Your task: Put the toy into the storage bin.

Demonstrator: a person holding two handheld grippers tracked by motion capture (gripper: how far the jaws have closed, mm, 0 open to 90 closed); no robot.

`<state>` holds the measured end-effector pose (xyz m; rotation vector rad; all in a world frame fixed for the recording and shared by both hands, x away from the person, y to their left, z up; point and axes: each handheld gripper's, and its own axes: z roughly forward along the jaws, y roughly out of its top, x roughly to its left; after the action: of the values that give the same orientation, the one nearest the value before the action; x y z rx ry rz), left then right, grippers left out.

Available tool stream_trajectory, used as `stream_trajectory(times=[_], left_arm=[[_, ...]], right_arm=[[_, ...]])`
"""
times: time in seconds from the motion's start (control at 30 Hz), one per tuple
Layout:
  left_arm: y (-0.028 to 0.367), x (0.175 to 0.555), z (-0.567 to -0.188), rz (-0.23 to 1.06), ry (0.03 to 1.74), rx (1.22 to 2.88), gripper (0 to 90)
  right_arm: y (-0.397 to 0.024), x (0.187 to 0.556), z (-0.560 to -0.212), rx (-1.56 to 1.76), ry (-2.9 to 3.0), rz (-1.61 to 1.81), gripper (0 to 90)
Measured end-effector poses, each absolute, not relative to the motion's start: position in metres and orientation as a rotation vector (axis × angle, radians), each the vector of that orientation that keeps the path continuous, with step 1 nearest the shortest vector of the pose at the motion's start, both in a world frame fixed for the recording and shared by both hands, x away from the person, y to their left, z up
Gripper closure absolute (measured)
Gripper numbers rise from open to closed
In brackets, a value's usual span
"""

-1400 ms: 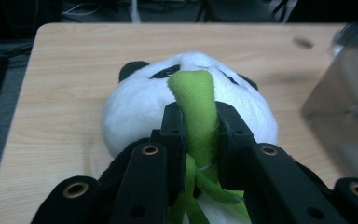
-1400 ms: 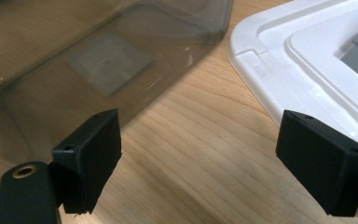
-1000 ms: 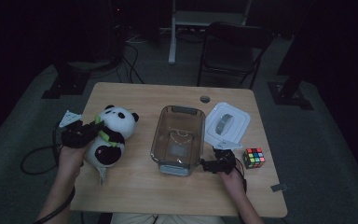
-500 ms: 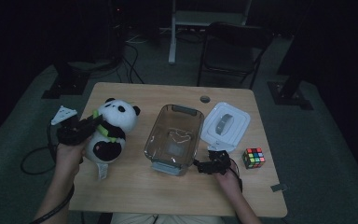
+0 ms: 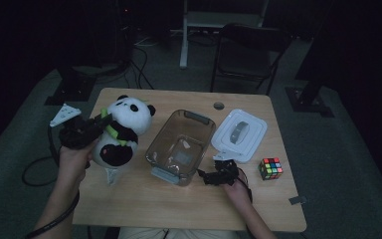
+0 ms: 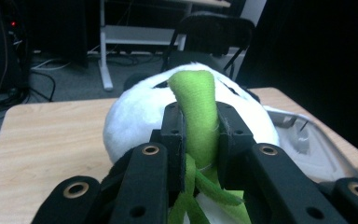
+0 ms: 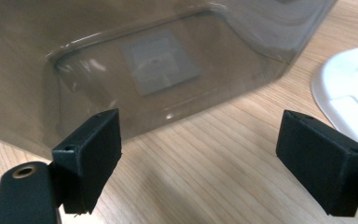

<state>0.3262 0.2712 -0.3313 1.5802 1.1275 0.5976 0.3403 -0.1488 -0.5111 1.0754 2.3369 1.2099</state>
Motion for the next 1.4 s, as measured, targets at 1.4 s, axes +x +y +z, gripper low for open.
stream_trajectory(times=[1.4], left_arm=[[0.135,0.39,-0.281,0.426,0.959,1.581,76.8]], right_arm=[[-0.122,0.342,-0.513,1.035,2.383,1.256,13.6]])
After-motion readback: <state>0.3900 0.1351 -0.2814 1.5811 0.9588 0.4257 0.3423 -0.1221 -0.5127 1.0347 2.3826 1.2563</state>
